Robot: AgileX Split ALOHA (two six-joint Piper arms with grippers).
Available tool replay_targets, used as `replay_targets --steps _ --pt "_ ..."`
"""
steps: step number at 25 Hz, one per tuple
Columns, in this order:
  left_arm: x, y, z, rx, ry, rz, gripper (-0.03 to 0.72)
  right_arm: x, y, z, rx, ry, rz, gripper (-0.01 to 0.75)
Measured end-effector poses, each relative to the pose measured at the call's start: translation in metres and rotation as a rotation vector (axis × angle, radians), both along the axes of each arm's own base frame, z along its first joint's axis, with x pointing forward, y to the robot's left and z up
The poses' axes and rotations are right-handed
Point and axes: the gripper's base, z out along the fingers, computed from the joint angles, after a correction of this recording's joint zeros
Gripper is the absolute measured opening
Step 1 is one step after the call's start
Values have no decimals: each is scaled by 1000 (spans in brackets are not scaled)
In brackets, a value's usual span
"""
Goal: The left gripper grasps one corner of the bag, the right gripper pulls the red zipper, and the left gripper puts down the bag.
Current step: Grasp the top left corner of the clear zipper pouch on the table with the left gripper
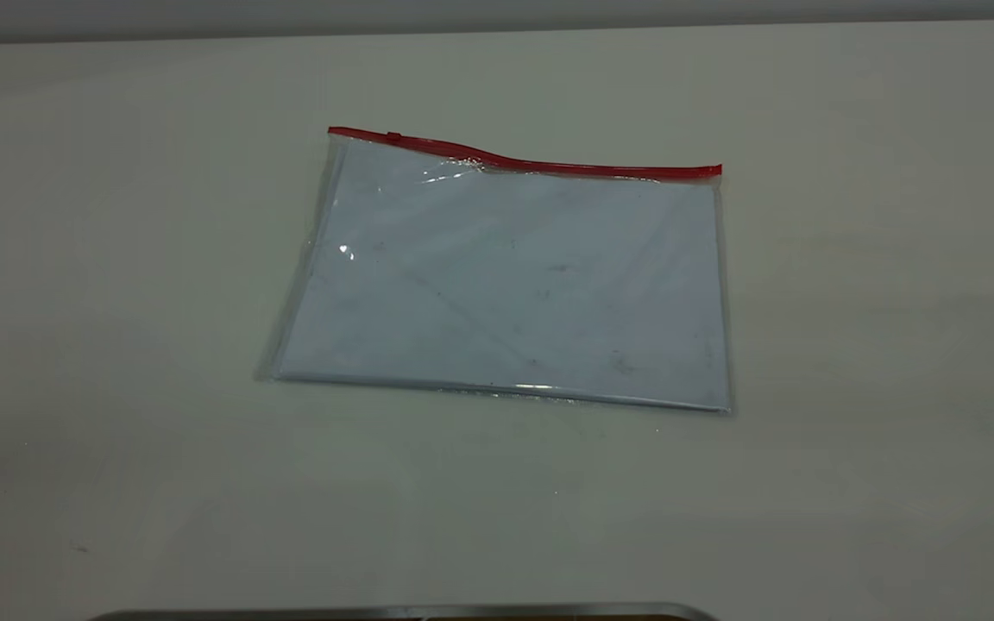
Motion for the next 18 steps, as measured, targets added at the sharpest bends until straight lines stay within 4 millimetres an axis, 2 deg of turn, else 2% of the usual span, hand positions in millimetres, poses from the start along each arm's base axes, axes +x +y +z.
replay_targets --steps 10,13,18 --pt "4 0 0 -1 30 1 581 0 6 1 58 -6 39 240" --pt "14 0 6 -13 73 11 581 0 8 1 91 -10 50 245" --pt "52 1 36 -59 114 56 581 0 17 5 186 -34 111 313"
